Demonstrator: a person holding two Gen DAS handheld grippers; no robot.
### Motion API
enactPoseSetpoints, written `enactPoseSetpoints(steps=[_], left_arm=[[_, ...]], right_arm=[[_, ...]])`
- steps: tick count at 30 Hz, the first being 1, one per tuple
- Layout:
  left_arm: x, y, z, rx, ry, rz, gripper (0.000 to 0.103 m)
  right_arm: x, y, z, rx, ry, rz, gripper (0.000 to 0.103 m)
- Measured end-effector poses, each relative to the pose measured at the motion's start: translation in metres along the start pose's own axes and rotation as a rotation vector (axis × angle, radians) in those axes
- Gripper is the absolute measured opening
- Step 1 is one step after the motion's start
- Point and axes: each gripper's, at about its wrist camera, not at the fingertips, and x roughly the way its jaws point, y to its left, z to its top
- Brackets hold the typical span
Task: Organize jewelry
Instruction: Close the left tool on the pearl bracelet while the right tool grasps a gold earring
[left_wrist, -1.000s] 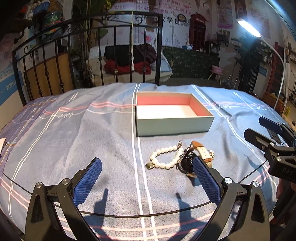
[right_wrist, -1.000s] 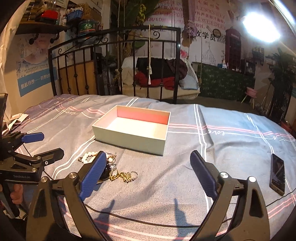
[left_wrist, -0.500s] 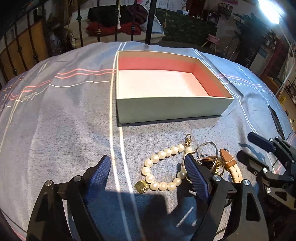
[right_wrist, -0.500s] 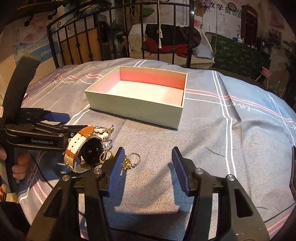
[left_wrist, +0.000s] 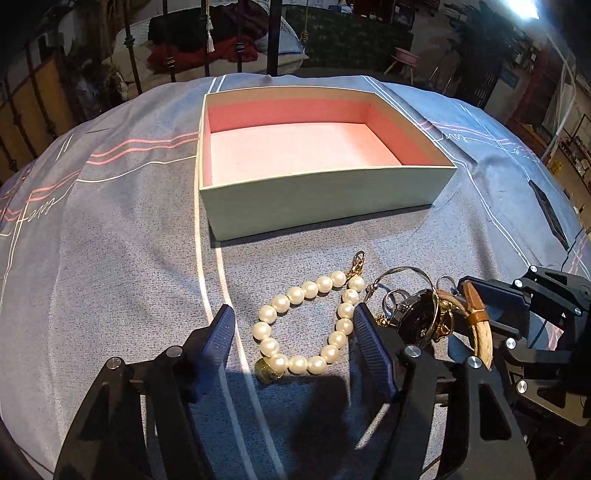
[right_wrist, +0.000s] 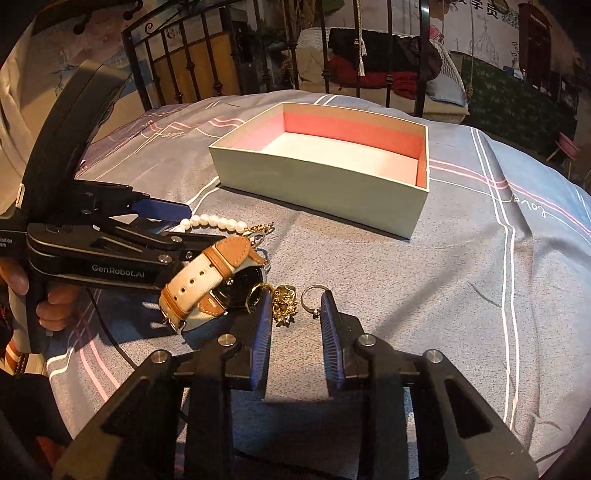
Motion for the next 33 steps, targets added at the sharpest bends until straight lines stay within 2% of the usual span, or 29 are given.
enactPoseSetpoints(steps=[2, 5, 7, 10, 18, 21, 24, 26, 27, 30, 33], left_arm=[[0.000, 0.002, -0.001, -0.001, -0.003, 0.000, 0.058], [0.002, -0.003, 0.001, 0.013, -0.005, 0.004, 0.057], [0.002, 0.001, 0.004, -0.013, -0.009, -0.015, 0.057], [0.001, 0.009, 0.005, -0.051, -0.013, -0.058, 0.057], [0.003, 0.020, 0.012, -0.112, -0.013, -0.114, 0.057], [0.003, 0.024, 0.011, -0.142, -0.013, -0.134, 0.054], [0.004, 0.024, 0.010, -0.133, -0.010, -0.103, 0.039], [0.005, 0.024, 0.009, -0.125, -0.008, -0.091, 0.018], [0.005, 0.025, 0.008, -0.125, -0.005, -0.089, 0.013], [0.005, 0.024, 0.007, -0.103, -0.008, -0.083, 0.009], [0.004, 0.013, 0.005, -0.040, -0.017, -0.072, 0.009]], right_arm=[[0.002, 0.002, 0.000, -0.010, 0.007, 0.008, 0.020], [0.003, 0.005, 0.000, -0.023, 0.014, 0.009, 0.018], [0.003, 0.005, 0.000, -0.026, 0.013, 0.011, 0.016], [0.003, 0.005, -0.002, -0.030, 0.012, 0.007, 0.016], [0.004, 0.007, -0.002, -0.037, 0.012, -0.002, 0.016], [0.005, 0.006, -0.002, -0.035, 0.013, 0.001, 0.016], [0.005, 0.007, -0.002, -0.036, 0.014, -0.001, 0.016], [0.006, 0.007, -0.002, -0.037, 0.013, -0.003, 0.016], [0.006, 0.007, -0.003, -0.037, 0.012, -0.003, 0.016], [0.006, 0.008, -0.003, -0.041, 0.013, -0.006, 0.016], [0.007, 0.009, -0.003, -0.046, 0.014, -0.012, 0.016]])
